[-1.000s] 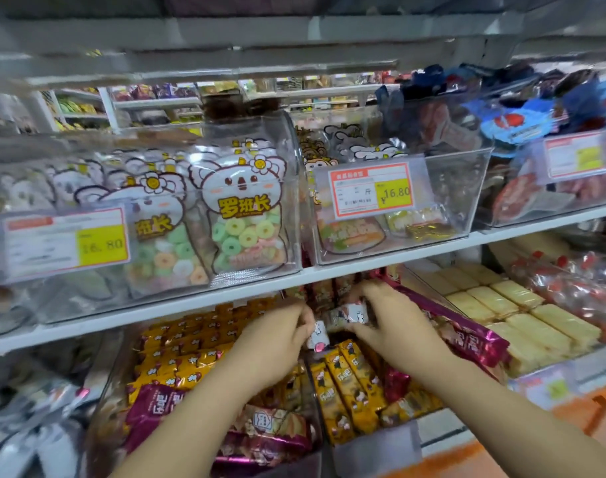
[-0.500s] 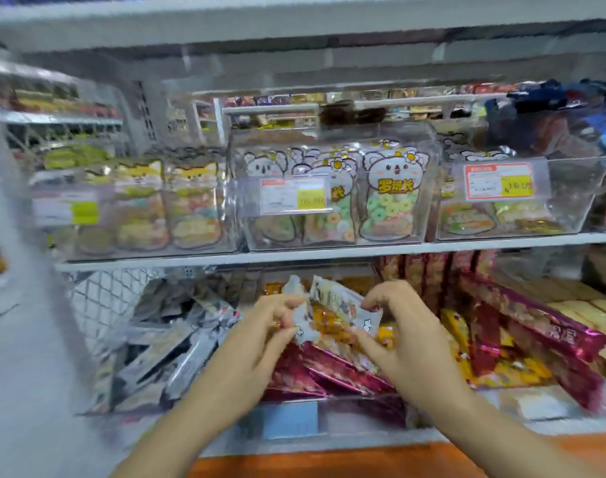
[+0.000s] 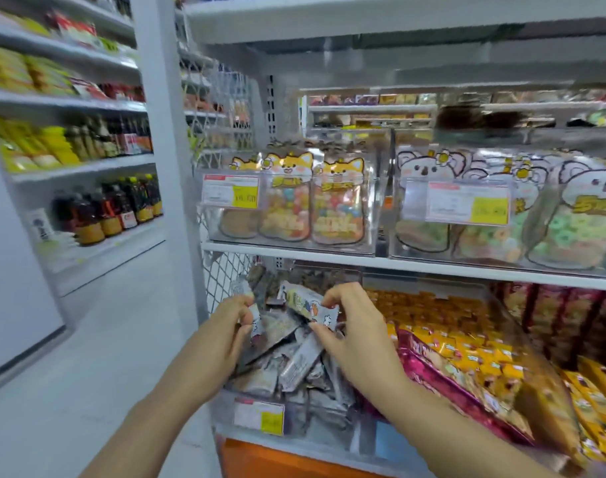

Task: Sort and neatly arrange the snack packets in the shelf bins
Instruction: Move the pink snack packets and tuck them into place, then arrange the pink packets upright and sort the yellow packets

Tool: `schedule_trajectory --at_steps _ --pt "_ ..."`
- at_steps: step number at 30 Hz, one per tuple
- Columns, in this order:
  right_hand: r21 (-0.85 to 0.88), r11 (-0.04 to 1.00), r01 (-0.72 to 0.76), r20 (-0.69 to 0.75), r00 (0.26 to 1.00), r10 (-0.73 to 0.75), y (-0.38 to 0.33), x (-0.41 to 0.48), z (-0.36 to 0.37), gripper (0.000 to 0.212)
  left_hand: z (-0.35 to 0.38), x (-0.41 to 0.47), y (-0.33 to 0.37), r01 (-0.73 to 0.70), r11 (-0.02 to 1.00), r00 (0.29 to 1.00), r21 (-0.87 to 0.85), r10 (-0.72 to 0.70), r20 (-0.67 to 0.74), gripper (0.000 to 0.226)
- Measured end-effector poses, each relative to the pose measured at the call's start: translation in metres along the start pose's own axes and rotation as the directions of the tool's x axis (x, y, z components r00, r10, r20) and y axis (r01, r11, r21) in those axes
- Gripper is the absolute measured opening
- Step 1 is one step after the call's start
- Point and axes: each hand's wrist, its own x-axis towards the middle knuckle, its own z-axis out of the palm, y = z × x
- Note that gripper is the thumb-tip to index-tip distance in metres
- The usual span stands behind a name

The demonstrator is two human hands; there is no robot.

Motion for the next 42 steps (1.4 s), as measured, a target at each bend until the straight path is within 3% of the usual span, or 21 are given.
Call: schedule_trajectory --at_steps 2,6,10,18,25,30,36,42 --pt "-0.045 0.999 -0.027 0.025 0.999 0.028 -0.004 0.019 0.016 0.026 0.004 0.009 -0.014 0.008 0.998 0.999 0.059 -0.011 0.051 0.015" --pt "-0.359 0.93 -0.073 0.088 0.99 0.112 -0.003 0.038 0.033 0.035 0.011 0.018 -0.03 0.047 0.99 0.992 0.132 -0.062 0.111 0.012" --pt "-0.496 0.86 0.12 0.219 0.976 -0.01 0.01 0.032 0.046 0.021 0.017 0.01 -0.035 0.038 0.971 0.98 0.236 -0.083 0.18 0.041" --pt "-0.464 0.853 0.237 0.558 0.827 0.074 0.017 0.035 0.04 0.044 0.025 0.006 -0.03 0.027 0.914 0.968 0.405 -0.124 0.217 0.061" --pt "-0.382 0.901 0.204 0.424 0.905 -0.026 0.011 0.001 -0.013 0.041 0.023 0.006 0.01 0.014 0.943 0.996 0.333 -0.041 0.077 0.046" --pt "-0.392 0.903 0.179 0.38 0.925 -0.018 0.025 -0.046 -0.065 0.037 0.043 0.008 0.069 -0.152 0.964 0.988 0.22 0.142 0.057 0.027" --pt "-0.481 0.876 0.034 0.248 0.964 0.098 0.063 -0.094 -0.14 0.028 0.096 0.019 0.151 -0.32 0.946 0.939 0.044 0.311 0.144 0.031" --pt "-0.561 0.811 -0.168 0.113 0.955 0.276 0.116 -0.135 -0.212 0.022 0.148 0.028 0.224 -0.415 0.909 0.87 -0.027 0.405 0.282 0.027"
